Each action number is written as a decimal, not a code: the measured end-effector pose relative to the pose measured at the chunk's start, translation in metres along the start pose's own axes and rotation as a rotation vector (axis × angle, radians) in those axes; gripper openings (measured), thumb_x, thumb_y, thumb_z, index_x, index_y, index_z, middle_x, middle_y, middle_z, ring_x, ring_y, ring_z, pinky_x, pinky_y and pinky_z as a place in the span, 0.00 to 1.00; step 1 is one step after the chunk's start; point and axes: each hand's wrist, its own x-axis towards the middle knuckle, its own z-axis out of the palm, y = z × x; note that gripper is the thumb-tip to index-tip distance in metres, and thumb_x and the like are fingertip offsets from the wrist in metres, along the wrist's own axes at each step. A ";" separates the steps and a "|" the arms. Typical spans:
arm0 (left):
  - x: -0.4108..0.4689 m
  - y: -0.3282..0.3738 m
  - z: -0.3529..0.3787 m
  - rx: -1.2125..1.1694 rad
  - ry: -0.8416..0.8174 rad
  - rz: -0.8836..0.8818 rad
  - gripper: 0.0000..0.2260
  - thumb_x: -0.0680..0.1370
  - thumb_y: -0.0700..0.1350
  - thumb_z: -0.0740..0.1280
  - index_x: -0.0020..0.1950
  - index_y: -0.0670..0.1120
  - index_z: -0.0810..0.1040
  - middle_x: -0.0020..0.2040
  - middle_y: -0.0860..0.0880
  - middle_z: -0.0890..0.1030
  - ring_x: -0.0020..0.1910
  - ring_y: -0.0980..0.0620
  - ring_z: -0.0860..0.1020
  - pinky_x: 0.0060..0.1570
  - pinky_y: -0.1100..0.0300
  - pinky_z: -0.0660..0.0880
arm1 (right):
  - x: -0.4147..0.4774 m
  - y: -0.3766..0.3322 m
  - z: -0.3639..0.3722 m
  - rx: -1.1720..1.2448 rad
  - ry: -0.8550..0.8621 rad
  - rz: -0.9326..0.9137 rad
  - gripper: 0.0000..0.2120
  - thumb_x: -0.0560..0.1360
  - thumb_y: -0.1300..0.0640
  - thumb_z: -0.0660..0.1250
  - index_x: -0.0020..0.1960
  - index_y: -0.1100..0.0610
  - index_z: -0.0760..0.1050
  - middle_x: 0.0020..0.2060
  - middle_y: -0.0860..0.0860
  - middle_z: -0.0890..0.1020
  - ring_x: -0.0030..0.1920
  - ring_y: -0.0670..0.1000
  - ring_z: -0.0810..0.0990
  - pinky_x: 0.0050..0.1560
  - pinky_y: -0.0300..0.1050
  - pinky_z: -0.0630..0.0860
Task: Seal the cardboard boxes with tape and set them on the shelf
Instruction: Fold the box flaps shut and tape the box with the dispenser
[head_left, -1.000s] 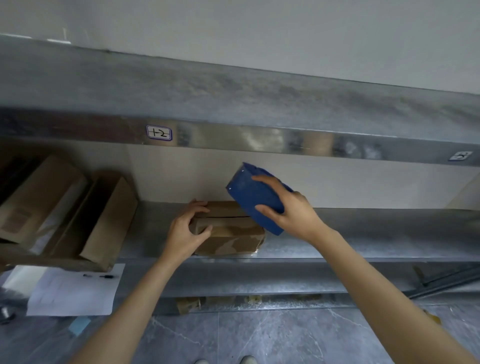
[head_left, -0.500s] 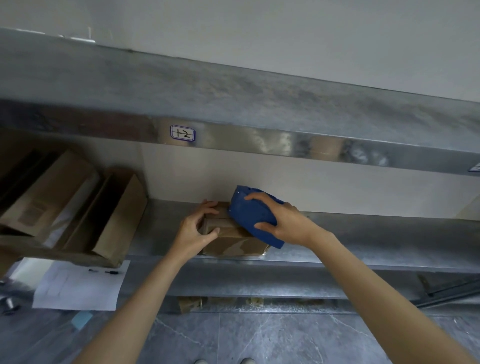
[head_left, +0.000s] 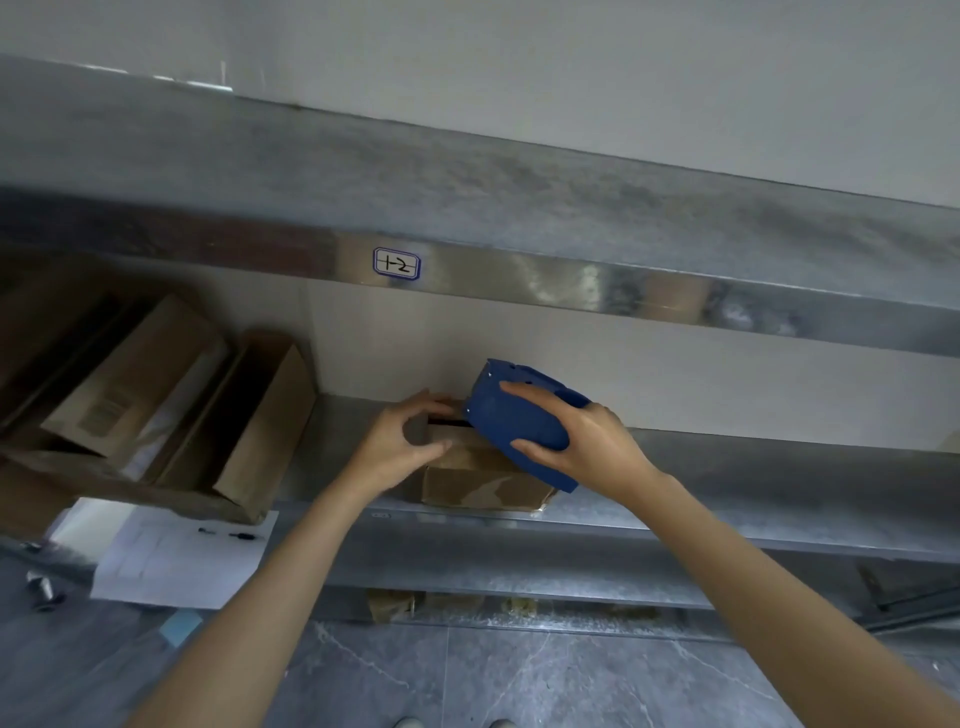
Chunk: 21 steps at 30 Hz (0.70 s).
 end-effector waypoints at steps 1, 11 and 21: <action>0.002 0.005 -0.006 -0.029 0.019 -0.019 0.12 0.75 0.40 0.73 0.57 0.51 0.82 0.65 0.57 0.78 0.69 0.65 0.69 0.70 0.65 0.60 | 0.000 -0.001 -0.005 0.003 -0.008 -0.017 0.30 0.77 0.42 0.67 0.74 0.33 0.57 0.40 0.50 0.83 0.30 0.50 0.76 0.31 0.43 0.75; 0.012 0.052 -0.030 -0.038 -0.131 0.023 0.16 0.79 0.37 0.68 0.59 0.58 0.77 0.57 0.59 0.81 0.57 0.65 0.79 0.59 0.70 0.72 | -0.008 -0.007 -0.037 -0.051 -0.080 -0.212 0.28 0.75 0.39 0.61 0.73 0.34 0.56 0.27 0.49 0.75 0.23 0.48 0.68 0.25 0.34 0.62; 0.005 0.056 -0.013 -0.065 -0.212 -0.002 0.20 0.77 0.26 0.62 0.56 0.50 0.78 0.49 0.57 0.84 0.50 0.66 0.80 0.54 0.70 0.73 | -0.018 -0.022 -0.040 -0.032 -0.053 -0.275 0.27 0.75 0.43 0.64 0.73 0.38 0.62 0.22 0.46 0.63 0.21 0.49 0.61 0.23 0.32 0.55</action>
